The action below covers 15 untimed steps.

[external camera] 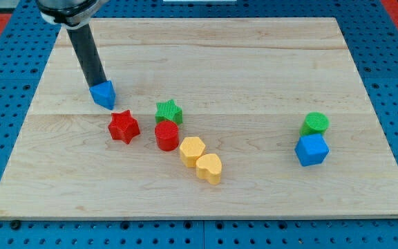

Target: Place your arm below the red circle

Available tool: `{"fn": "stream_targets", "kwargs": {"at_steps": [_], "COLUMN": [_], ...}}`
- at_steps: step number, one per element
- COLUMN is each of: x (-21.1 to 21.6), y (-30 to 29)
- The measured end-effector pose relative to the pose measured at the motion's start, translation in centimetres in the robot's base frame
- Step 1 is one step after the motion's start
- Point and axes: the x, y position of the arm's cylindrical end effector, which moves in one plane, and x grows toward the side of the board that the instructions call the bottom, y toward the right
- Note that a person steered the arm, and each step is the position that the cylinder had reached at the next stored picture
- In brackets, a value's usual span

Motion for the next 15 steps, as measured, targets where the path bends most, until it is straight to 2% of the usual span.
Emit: {"fn": "stream_targets", "kwargs": {"at_steps": [1,2,4,5,7,8,9,11,12,13,15], "x": [0.2,0.8,14.7,17.4,17.1,14.7,14.7,13.6,13.1,11.8,12.3], "y": [-3.5,-11.9,-11.5,-5.5,7.2,5.1,7.6,7.7,10.7,11.3,10.3]}}
